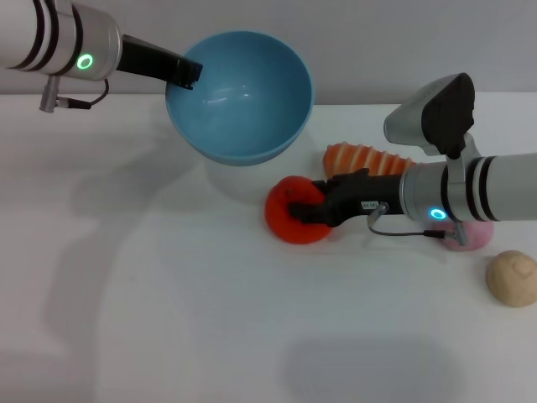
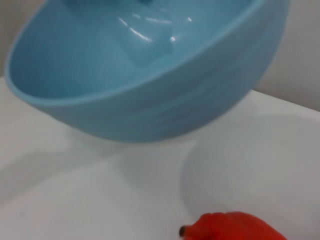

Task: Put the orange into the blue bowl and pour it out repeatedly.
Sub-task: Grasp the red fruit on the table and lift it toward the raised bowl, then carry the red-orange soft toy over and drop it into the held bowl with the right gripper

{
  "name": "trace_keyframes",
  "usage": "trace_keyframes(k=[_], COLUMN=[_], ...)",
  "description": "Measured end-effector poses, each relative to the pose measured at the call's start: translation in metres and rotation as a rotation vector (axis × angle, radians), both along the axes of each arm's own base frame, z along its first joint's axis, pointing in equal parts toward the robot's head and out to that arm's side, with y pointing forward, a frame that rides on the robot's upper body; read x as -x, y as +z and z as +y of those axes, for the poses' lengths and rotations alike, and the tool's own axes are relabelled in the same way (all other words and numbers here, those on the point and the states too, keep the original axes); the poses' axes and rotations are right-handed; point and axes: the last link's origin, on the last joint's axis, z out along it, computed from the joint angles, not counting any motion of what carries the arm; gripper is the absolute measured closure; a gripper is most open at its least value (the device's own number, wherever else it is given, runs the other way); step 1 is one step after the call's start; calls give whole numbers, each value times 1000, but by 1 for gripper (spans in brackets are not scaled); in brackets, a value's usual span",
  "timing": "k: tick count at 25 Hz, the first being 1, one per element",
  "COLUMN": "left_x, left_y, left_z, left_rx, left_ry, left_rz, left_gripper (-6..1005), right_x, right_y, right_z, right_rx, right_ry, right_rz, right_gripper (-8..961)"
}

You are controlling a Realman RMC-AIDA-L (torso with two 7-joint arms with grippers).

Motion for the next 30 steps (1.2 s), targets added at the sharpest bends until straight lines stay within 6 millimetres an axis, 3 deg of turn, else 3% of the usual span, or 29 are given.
trace_keyframes(k=[6,9,14,18,23,30], left_x=[1,1,5,6,7,5], left_y=[0,0,-2,-4,-8,-17], left_z=[0,0,-1,-1,-2,-6], left_rx=[-3,-2,2,0,13,47], left_ry=[1,2,16,16,16,3], left_rz=[-1,-1,-4,-3,5,29], left_gripper=[1000,1000,1000,999,999,1000], right_x=[-3,-3,-5,-7,-9,-23], right_y=[3,4,6,15,52,114], right_z=[0,-1,-2,-5,-9,-11], right_rx=[-10,-18,-28,-68,-210,-401], right_ry=[23,37,42,54,87,93], right_rz=[-15,-13,-6,27,180,254], right_gripper=[327,567,714,751,776,805])
